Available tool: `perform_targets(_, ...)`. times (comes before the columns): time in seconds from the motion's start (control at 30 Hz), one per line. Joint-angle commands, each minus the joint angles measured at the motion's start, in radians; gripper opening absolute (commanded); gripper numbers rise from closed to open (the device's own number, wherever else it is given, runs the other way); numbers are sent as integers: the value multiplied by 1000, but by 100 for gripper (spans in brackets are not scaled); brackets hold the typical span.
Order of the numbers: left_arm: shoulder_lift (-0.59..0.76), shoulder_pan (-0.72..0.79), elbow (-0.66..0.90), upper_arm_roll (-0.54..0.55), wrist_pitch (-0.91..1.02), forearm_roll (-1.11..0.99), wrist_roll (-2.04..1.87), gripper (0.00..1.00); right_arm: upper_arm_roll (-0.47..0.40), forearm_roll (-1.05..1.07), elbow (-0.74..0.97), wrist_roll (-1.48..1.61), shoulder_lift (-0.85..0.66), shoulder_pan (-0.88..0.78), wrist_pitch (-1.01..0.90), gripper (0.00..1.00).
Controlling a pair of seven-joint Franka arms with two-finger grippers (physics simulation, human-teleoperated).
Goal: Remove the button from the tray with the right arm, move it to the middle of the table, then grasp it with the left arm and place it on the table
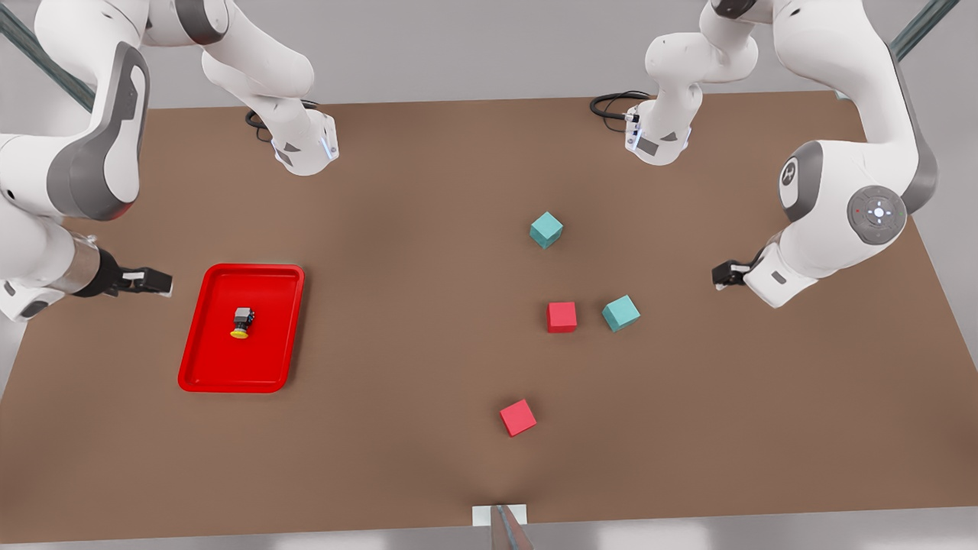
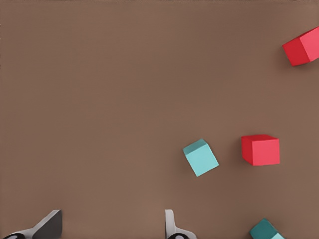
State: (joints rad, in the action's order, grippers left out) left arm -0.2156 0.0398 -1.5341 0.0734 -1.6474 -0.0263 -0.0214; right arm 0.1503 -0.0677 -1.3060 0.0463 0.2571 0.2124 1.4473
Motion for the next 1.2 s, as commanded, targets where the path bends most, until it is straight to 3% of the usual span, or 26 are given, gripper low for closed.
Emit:
perform_targets(0.0, 2, 0, -1, 0, -29, -4, 3, 100, 0, 6, 25, 20, 1, -2, 24, 100)
perform_targets(0.27, 2, -3, 2, 0, -15, -6, 0, 100, 0, 19, -164, 23, 7, 22, 68, 100)
perform_targets(0.47, 12, -8, 45, -3, 11, -21, -12, 100, 18, 20, -409, 3, 10, -2, 355, 100)
perform_targets(0.93, 12, -18, 43, -3, 35, -20, -23, 100, 17, 20, -513, 109, 114, 94, 527, 100)
perform_targets(0.97, 12, -18, 43, -3, 35, -20, -23, 100, 41, 17, -515, 122, 129, 171, 545, 100)
perform_targets(1.0, 12, -17, 43, -3, 34, -20, -23, 100, 147, 19, -544, 121, 142, 278, 616, 100)
perform_targets(1.07, 12, -17, 45, -3, 31, -21, -22, 100, 268, 5, -608, 113, 140, 392, 694, 100)
perform_targets(1.13, 13, -8, 43, 5, 34, -21, -23, 100, 302, -38, -630, 113, 159, 433, 720, 100)
perform_targets(1.17, 13, -6, 43, 8, 34, -21, -23, 100, 367, -101, -631, 115, 185, 485, 717, 100)
